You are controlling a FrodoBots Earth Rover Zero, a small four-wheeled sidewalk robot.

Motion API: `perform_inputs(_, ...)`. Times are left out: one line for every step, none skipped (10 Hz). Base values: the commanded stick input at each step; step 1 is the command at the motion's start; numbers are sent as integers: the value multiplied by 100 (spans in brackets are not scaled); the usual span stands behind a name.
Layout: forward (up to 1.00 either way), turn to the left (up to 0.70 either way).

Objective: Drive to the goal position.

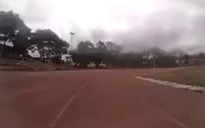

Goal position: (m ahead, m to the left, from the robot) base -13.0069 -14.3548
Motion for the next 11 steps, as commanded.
perform_inputs(100,0)
perform_inputs(100,0)
perform_inputs(100,0)
perform_inputs(100,0)
perform_inputs(100,0)
perform_inputs(100,0)
perform_inputs(100,0)
perform_inputs(100,0)
perform_inputs(100,0)
perform_inputs(100,0)
perform_inputs(100,-1)
